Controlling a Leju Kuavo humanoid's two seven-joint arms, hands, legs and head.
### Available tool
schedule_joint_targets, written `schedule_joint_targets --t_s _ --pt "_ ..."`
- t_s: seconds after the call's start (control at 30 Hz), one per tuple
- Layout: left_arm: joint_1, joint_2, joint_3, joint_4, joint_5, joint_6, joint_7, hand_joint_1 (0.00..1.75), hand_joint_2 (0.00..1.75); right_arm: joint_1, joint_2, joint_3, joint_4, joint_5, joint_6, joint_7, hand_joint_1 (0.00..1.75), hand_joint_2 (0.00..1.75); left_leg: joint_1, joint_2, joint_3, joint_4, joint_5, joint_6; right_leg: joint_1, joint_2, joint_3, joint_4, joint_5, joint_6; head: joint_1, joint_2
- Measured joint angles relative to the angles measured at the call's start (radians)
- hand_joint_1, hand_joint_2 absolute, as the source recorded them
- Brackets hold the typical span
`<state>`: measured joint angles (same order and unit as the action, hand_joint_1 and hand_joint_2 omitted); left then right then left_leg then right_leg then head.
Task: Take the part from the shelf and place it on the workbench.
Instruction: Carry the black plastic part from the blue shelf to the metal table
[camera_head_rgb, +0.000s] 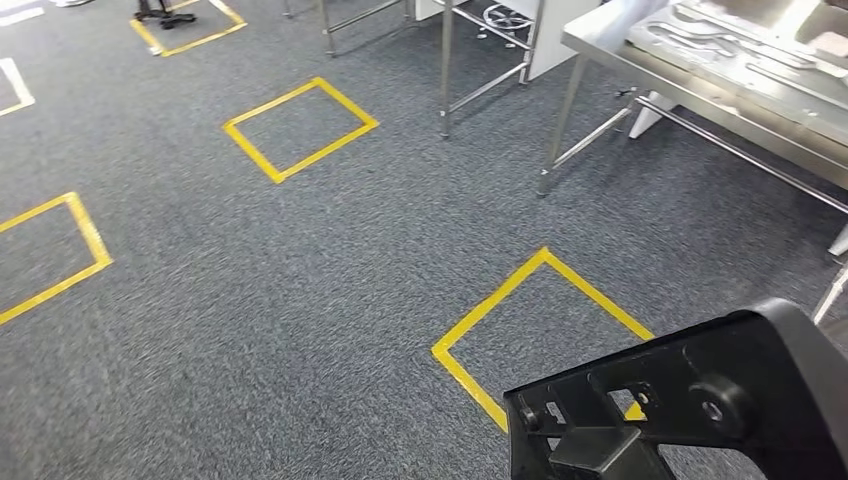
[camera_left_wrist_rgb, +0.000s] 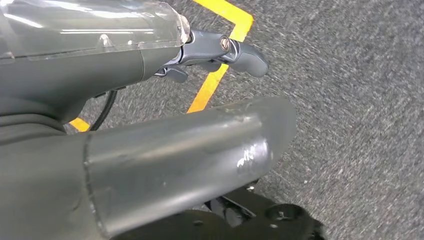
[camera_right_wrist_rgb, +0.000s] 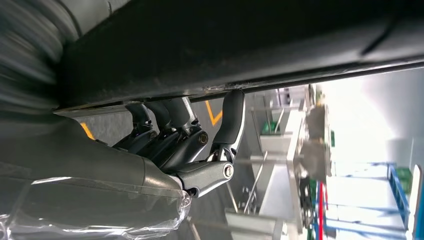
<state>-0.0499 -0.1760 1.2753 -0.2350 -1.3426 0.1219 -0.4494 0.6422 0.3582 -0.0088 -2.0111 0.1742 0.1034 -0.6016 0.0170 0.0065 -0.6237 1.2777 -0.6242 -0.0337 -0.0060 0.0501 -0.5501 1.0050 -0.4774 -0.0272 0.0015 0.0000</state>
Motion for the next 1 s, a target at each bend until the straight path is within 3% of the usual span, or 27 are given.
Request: schedule_joint_targets --t_s 0.03,0.1,0.17,0.23,0.27,0.3,0.37,0.4,0.47,0.5,0.57,0.63,0.7,0.8,0.87,0.93,0.97,1.0 --pt "0.000 0.001 0.000 0.000 0.000 0.000 0.000 0.00 0.00 0.000 0.000 0.000 0.001 0.000 0.000 0.000 1.75 1.75 0.003 -0.006 0.017 -0.049 0.039 -0.002 -0.001 0.016 0.001 0.004 -0.002 0.003 0.000 0.000" --pt "0.000 0.003 0.000 0.000 0.000 0.000 0.000 0.00 0.00 -0.001 0.000 0.000 0.001 0.000 0.000 0.000 1.75 1.75 0.011 -0.055 0.066 -0.178 0.102 -0.003 -0.003 0.045 -0.004 0.018 -0.009 0.014 -0.001 0.000" --pt "0.000 0.004 0.000 0.000 0.000 -0.002 0.000 0.00 0.00 -0.003 0.000 0.001 0.001 0.003 -0.002 0.000 1.75 1.75 0.014 -0.098 0.087 -0.237 0.113 0.004 -0.005 0.069 -0.016 0.029 -0.012 0.027 -0.003 0.000" --pt "-0.002 0.004 0.000 0.000 0.000 -0.006 0.000 0.00 0.00 -0.003 0.000 0.002 0.001 0.015 -0.014 -0.002 1.75 1.75 0.010 -0.089 0.088 -0.242 0.111 0.021 -0.008 0.089 -0.024 0.028 -0.007 0.041 -0.004 0.000" --pt "-0.004 0.003 0.000 0.000 0.000 -0.011 -0.002 0.00 0.00 -0.002 0.000 0.003 0.001 0.023 -0.023 -0.003 1.75 1.75 0.011 -0.080 0.090 -0.247 0.114 0.029 -0.008 0.082 -0.027 0.031 -0.008 0.046 -0.004 0.000" --pt "-0.005 0.004 0.000 0.000 0.000 -0.017 -0.003 0.00 0.00 -0.002 0.000 0.003 0.001 0.030 -0.031 -0.003 1.75 1.75 0.012 -0.070 0.092 -0.252 0.116 0.038 -0.007 0.060 -0.035 0.046 -0.017 0.051 -0.001 0.000" --pt "-0.004 0.005 0.001 0.000 0.002 -0.028 -0.006 0.00 0.00 -0.004 0.000 0.005 0.001 0.038 -0.039 -0.003 1.75 1.75 0.011 -0.050 0.095 -0.259 0.117 0.050 -0.006 -0.006 -0.081 0.137 -0.065 0.056 0.006 0.000" --pt "-0.002 0.005 0.002 0.000 0.002 -0.032 -0.007 0.00 0.00 -0.006 0.000 0.007 0.001 0.041 -0.041 -0.003 1.75 1.75 0.008 -0.040 0.095 -0.260 0.115 0.053 -0.006 -0.028 -0.114 0.201 -0.094 0.059 0.009 0.000" --pt "0.002 0.007 0.003 0.000 0.002 -0.035 -0.007 0.00 0.00 -0.006 0.000 0.008 0.002 0.044 -0.042 -0.003 1.75 1.75 0.005 -0.023 0.098 -0.260 0.111 0.054 -0.009 -0.042 -0.165 0.292 -0.116 0.063 0.010 0.000" --pt "0.003 0.008 0.004 0.000 0.002 -0.036 -0.007 0.00 0.00 -0.006 0.000 0.008 0.003 0.045 -0.043 -0.003 1.75 1.75 0.005 -0.017 0.102 -0.259 0.107 0.053 -0.010 -0.044 -0.165 0.286 -0.099 0.063 0.010 0.000" --pt "0.002 0.008 0.004 0.000 0.002 -0.036 -0.007 0.00 0.00 -0.006 0.000 0.008 0.004 0.047 -0.044 -0.003 1.75 1.75 0.005 -0.011 0.113 -0.260 0.099 0.050 -0.009 -0.046 -0.117 0.187 -0.030 0.057 0.010 0.000" --pt "0.000 0.007 0.004 0.000 0.002 -0.036 -0.007 0.00 0.00 -0.006 0.000 0.008 0.004 0.050 -0.046 -0.004 1.75 1.75 0.002 -0.007 0.123 -0.260 0.089 0.042 -0.003 -0.049 -0.057 0.073 0.004 0.045 0.010 0.000" --pt "-0.002 0.007 0.004 0.000 0.002 -0.037 -0.006 0.00 0.00 -0.006 0.000 0.009 0.004 0.054 -0.048 -0.005 1.75 1.75 0.001 -0.004 0.130 -0.265 0.082 0.030 0.005 -0.050 -0.034 0.032 -0.005 0.033 0.010 0.000" --pt "-0.006 0.007 0.004 0.000 0.001 -0.037 -0.003 0.00 0.00 -0.003 0.000 0.012 0.003 0.061 -0.051 -0.006 1.75 1.75 0.002 -0.002 0.143 -0.258 0.069 0.015 0.000 -0.048 -0.013 0.014 -0.013 0.017 0.009 0.000" --pt "-0.008 0.008 0.004 0.000 0.000 -0.037 -0.003 0.00 0.00 -0.003 0.000 0.015 0.003 0.064 -0.052 -0.007 1.75 1.75 0.004 -0.003 0.103 -0.173 0.037 0.008 -0.005 -0.050 0.010 0.003 -0.021 0.005 0.004 0.000" --pt "-0.005 0.008 0.005 0.000 0.000 -0.038 -0.002 0.00 0.00 -0.004 0.000 0.016 0.003 0.065 -0.052 -0.007 1.75 1.75 0.003 -0.003 0.014 -0.030 -0.007 0.002 -0.004 -0.051 0.028 0.002 -0.038 -0.003 0.002 0.000" --pt "-0.002 0.008 0.005 0.000 0.000 -0.038 -0.002 0.00 0.00 -0.003 0.000 0.016 0.004 0.066 -0.053 -0.007 1.75 1.75 0.004 -0.003 -0.026 0.021 -0.010 0.000 -0.003 -0.049 0.039 0.002 -0.047 -0.003 0.001 0.000" --pt "0.000 0.008 0.005 0.000 0.000 -0.038 -0.002 0.00 0.00 -0.003 0.000 0.016 0.004 0.066 -0.053 -0.007 1.75 1.75 0.004 -0.003 -0.050 0.037 0.008 -0.002 -0.003 -0.047 0.052 0.002 -0.057 -0.003 0.001 0.000"
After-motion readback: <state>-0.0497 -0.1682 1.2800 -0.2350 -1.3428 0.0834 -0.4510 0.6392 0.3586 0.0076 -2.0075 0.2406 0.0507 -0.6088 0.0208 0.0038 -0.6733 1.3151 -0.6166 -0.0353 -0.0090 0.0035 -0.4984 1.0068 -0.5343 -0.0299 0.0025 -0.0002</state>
